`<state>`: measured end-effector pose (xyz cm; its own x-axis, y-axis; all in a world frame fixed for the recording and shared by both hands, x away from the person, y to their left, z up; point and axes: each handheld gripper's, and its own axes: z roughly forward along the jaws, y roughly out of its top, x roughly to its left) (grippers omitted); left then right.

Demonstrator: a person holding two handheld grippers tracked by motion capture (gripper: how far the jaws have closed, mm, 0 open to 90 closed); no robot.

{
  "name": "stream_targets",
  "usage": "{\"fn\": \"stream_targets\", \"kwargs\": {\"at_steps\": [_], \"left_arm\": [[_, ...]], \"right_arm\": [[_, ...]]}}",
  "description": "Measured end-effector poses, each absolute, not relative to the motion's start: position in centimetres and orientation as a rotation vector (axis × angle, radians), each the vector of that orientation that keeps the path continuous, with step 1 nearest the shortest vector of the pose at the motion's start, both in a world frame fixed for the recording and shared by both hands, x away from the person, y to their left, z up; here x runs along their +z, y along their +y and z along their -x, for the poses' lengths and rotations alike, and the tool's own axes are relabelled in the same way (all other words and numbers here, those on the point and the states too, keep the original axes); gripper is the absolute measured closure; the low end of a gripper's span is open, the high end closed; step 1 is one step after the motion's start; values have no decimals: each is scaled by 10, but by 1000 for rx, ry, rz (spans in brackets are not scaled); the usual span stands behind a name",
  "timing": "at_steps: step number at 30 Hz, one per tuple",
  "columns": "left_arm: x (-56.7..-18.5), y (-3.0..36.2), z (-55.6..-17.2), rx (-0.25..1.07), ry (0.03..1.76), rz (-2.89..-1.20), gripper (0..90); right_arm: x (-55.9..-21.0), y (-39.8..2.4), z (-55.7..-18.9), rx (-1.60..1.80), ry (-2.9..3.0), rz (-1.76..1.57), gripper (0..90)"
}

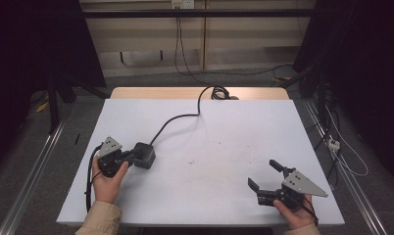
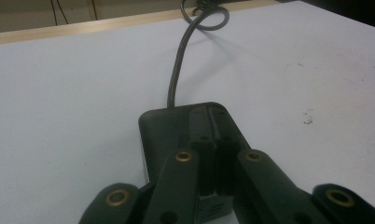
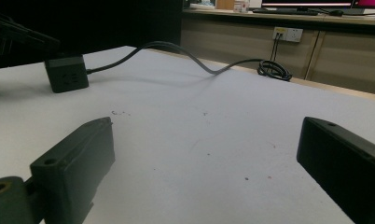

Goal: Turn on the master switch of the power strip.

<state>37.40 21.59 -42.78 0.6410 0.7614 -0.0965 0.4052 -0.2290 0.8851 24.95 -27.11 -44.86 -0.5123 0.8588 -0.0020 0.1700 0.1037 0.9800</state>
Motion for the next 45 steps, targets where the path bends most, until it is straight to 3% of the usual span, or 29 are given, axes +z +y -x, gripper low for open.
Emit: {"fn": "stream_targets", "kwargs": {"at_steps": [45], "left_arm": [[-430,213,-370,482,932,-1852,900]], "right_arm": [[-449,-271,-249,1452,1785,-999,35]]}}
